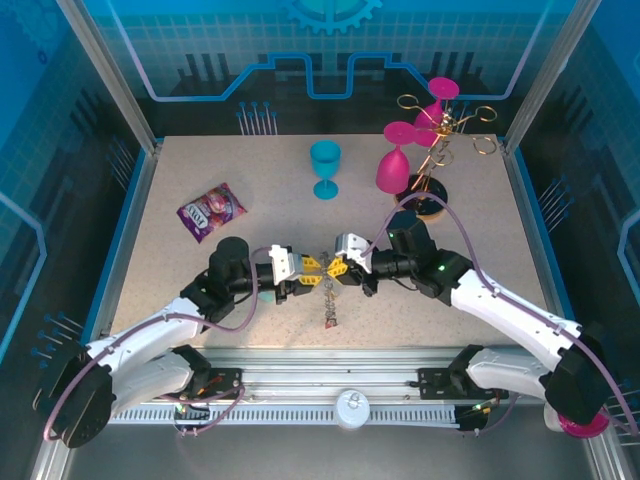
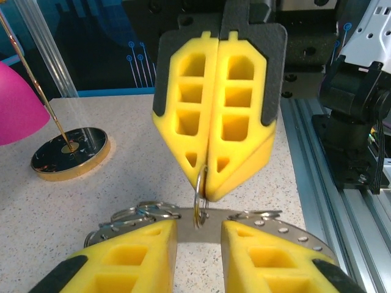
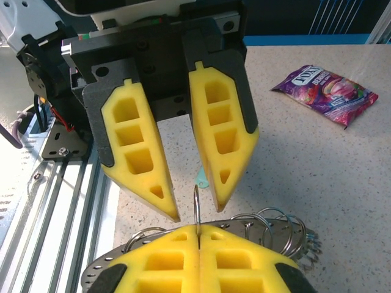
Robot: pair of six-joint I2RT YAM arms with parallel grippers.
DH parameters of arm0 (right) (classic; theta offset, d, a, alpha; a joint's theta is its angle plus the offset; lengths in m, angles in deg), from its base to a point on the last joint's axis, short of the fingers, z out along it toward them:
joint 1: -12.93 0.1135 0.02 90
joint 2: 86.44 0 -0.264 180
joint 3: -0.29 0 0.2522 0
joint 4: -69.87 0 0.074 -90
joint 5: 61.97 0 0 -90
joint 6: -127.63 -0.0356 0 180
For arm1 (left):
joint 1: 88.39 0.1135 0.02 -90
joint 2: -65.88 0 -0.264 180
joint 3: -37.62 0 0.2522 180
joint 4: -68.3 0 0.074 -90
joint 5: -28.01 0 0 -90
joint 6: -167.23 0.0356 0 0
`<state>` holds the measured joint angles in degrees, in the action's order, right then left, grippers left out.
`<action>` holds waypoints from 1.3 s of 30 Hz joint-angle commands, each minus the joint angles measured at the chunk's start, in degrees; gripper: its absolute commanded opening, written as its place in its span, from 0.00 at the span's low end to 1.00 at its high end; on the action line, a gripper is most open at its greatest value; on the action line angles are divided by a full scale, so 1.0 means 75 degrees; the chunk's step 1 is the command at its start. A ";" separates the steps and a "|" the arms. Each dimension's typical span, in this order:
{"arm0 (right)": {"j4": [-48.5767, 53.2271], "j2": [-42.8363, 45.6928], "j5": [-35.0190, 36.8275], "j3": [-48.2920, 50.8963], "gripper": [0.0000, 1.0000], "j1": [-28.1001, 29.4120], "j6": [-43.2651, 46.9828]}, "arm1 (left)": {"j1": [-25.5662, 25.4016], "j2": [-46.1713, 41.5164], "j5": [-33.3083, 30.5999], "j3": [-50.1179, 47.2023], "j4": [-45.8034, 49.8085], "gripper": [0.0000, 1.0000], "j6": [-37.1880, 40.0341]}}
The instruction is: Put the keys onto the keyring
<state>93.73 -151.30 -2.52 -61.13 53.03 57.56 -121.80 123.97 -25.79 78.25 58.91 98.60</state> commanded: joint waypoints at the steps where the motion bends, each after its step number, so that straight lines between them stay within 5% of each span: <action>1: 0.0165 -0.0059 0.0096 -0.0324 0.00 0.0142 0.0189 | -0.0054 0.0083 0.0116 0.0296 0.0031 0.24 0.0140; 10: 0.0326 -0.0194 0.0096 -0.0612 0.00 0.0274 0.0332 | -0.0050 0.0142 0.0276 0.0381 0.0221 0.00 0.0245; 20: 0.0201 -0.0246 -0.0329 -0.0536 0.11 0.0290 0.0379 | -0.0052 0.0152 0.0517 0.0393 0.0135 0.00 0.0298; 24: 0.0242 -0.0279 -0.0348 -0.0535 0.00 0.0273 0.0460 | -0.0048 0.0142 0.0551 0.0379 0.0088 0.00 0.0292; 39: 0.2839 -0.1152 0.0932 -0.2060 0.00 0.0866 0.1770 | -0.0046 0.0415 0.0030 0.1037 0.1592 0.10 0.0871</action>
<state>110.72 -158.69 4.63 -73.85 57.20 68.11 -121.82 126.42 -24.91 83.10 69.36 102.93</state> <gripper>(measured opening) 0.058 0.102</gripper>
